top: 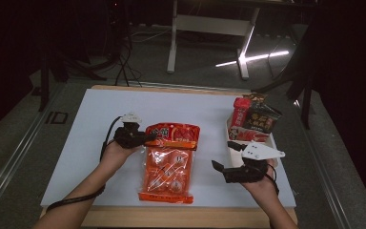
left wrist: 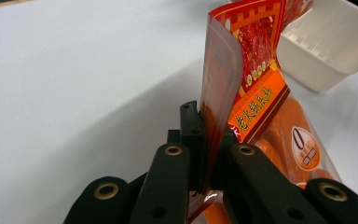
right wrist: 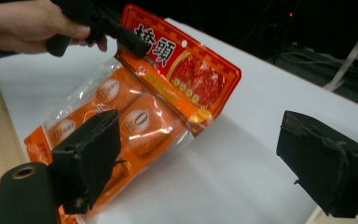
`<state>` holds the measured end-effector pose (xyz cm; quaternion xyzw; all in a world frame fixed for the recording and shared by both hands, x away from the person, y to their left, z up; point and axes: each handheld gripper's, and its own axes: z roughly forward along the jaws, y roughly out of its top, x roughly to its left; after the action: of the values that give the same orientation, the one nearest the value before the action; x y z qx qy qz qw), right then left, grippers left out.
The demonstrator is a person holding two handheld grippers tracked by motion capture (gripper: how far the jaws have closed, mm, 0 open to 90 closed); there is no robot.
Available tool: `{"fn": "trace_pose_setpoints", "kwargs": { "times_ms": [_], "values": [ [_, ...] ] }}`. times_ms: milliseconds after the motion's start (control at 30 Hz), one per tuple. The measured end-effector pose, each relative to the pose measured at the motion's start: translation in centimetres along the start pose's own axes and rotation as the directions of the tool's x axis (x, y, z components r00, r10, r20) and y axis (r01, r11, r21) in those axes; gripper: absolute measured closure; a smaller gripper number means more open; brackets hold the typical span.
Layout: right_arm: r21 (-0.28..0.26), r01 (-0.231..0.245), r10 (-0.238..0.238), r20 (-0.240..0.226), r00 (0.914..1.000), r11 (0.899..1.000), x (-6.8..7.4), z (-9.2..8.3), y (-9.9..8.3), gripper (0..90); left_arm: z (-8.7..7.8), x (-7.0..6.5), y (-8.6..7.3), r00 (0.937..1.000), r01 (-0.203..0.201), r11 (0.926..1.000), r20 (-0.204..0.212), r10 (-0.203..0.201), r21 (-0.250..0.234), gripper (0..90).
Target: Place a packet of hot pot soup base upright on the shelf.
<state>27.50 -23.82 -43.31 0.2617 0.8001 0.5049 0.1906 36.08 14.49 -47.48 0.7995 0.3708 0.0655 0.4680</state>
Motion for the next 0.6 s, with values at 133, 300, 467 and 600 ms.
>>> {"fn": "trace_pose_setpoints", "kwargs": {
  "times_ms": [133,300,467,600],
  "values": [
    [-0.018,0.007,-0.007,0.009,0.9999,1.0,0.1,0.1,0.3,16.5,-0.3,-0.2,0.1,1.0,-0.002,1.0,0.004,0.002,-0.007,89.8],
    [-0.024,-0.017,0.017,0.007,0.9998,1.0,0.0,0.4,0.4,22.0,-0.8,-0.7,0.3,0.9996,0.009,0.9997,0.029,-0.008,-0.025,89.7],
    [-0.021,-0.012,0.013,0.045,0.9989,1.0,0.0,0.6,0.6,22.9,-1.3,-1.4,0.8,0.999,-0.017,0.999,0.041,0.018,-0.042,89.8],
    [-0.029,-0.021,0.022,0.046,0.9987,0.999,-0.1,0.6,0.8,22.5,-1.5,-2.1,1.1,0.9978,-0.024,0.9977,0.06,0.028,-0.064,89.7]
  ]
}}
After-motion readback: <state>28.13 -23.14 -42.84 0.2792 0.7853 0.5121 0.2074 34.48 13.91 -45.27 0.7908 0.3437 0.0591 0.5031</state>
